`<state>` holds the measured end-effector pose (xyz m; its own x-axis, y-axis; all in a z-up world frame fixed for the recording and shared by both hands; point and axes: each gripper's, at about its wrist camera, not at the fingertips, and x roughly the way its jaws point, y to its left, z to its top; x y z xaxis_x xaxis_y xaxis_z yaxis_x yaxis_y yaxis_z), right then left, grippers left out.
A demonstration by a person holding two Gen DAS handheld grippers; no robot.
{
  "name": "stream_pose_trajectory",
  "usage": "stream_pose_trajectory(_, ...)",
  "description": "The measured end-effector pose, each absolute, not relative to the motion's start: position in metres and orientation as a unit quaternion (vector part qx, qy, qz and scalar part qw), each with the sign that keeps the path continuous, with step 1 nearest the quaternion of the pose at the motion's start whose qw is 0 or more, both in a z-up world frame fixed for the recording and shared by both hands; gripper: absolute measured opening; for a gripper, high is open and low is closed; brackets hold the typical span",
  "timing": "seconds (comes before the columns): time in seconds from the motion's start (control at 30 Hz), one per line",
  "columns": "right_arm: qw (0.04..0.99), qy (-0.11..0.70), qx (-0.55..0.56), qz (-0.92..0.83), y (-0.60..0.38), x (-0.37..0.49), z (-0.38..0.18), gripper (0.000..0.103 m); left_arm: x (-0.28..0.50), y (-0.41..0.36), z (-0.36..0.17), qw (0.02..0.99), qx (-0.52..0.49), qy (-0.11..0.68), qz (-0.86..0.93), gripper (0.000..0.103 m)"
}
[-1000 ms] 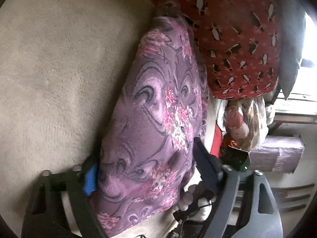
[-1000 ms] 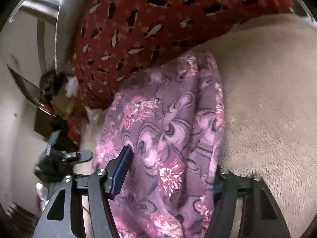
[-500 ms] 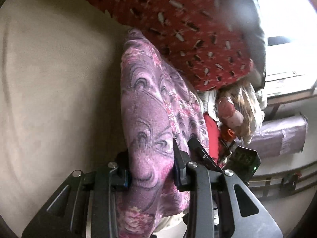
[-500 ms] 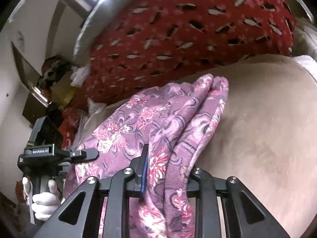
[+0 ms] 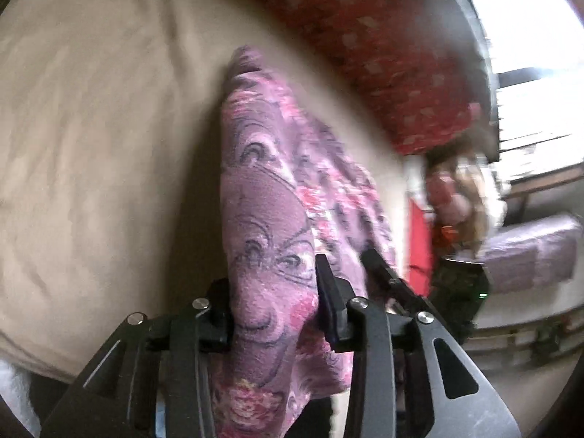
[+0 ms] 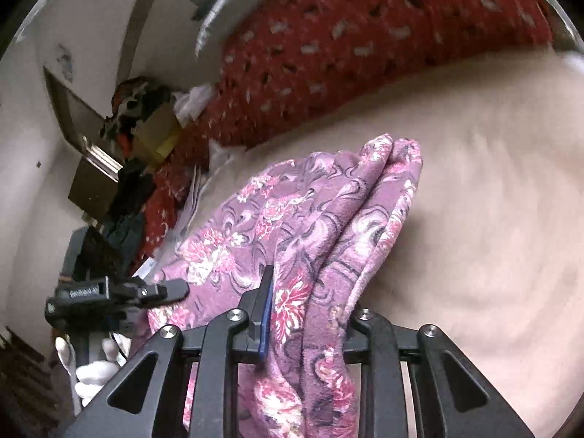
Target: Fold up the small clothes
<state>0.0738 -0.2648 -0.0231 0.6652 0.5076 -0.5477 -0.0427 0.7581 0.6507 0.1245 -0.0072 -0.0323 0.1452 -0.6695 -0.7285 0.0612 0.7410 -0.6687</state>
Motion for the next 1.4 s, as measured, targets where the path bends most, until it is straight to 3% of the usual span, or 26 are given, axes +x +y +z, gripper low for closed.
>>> stream_pose_trajectory(0.1,0.832,0.434,0.319,0.131,-0.254,0.070,-0.074,0.030,0.122,0.006,-0.078,0.684,-0.255,0.645,-0.226,0.049)
stream_pose_trajectory(0.2,0.820,0.419,0.367,0.130,-0.268,0.055,-0.088,0.035,0.122,0.030,-0.081,0.661,-0.308,0.638,-0.247,0.048)
stream_pose_trajectory(0.3,0.831,0.403,0.372,0.090,-0.289,0.050,-0.071,0.039,0.134,0.036,-0.054,0.694,-0.292,0.604,-0.259,0.048)
stream_pose_trajectory(0.6,0.903,0.364,0.210,0.085,-0.255,0.118,-0.016,0.037,0.197,-0.052,-0.017,0.773,-0.134,0.567,-0.251,0.054)
stream_pose_trajectory(0.67,0.907,0.369,0.189,0.068,-0.255,0.134,-0.023,0.037,0.212,-0.066,-0.026,0.787,-0.096,0.566,-0.225,0.059)
stream_pose_trajectory(0.73,0.897,0.407,0.172,0.034,-0.261,0.150,-0.049,0.026,0.225,-0.077,-0.039,0.802,-0.065,0.562,-0.192,0.059)
stream_pose_trajectory(0.8,0.903,0.388,0.178,0.038,-0.264,0.153,-0.064,0.026,0.238,-0.085,-0.055,0.804,-0.035,0.570,-0.166,0.067)
stream_pose_trajectory(0.83,0.909,0.376,0.175,0.038,-0.263,0.152,-0.066,0.026,0.243,-0.085,-0.060,0.803,-0.042,0.572,-0.162,0.074)
stream_pose_trajectory(0.87,0.912,0.371,0.174,0.037,-0.262,0.151,-0.068,0.026,0.247,-0.083,-0.061,0.798,-0.056,0.577,-0.161,0.075)
stream_pose_trajectory(1.03,0.900,0.393,0.182,0.053,-0.270,0.149,-0.059,0.027,0.239,-0.050,-0.045,0.778,-0.114,0.590,-0.182,0.067)
stream_pose_trajectory(1.17,0.900,0.378,0.196,0.093,-0.271,0.116,-0.029,0.035,0.186,-0.013,-0.028,0.801,-0.095,0.561,-0.186,0.068)
stream_pose_trajectory(1.27,0.897,0.380,0.188,0.124,-0.259,0.087,-0.032,0.053,0.158,-0.011,-0.056,0.785,-0.095,0.586,-0.174,0.074)
stream_pose_trajectory(1.33,0.880,0.440,0.151,0.102,-0.247,0.086,-0.063,0.054,0.148,-0.008,-0.069,0.785,-0.116,0.584,-0.172,0.077)
stream_pose_trajectory(1.4,0.887,0.426,0.151,0.095,-0.246,0.078,-0.068,0.052,0.143,-0.008,-0.059,0.784,-0.108,0.587,-0.172,0.076)
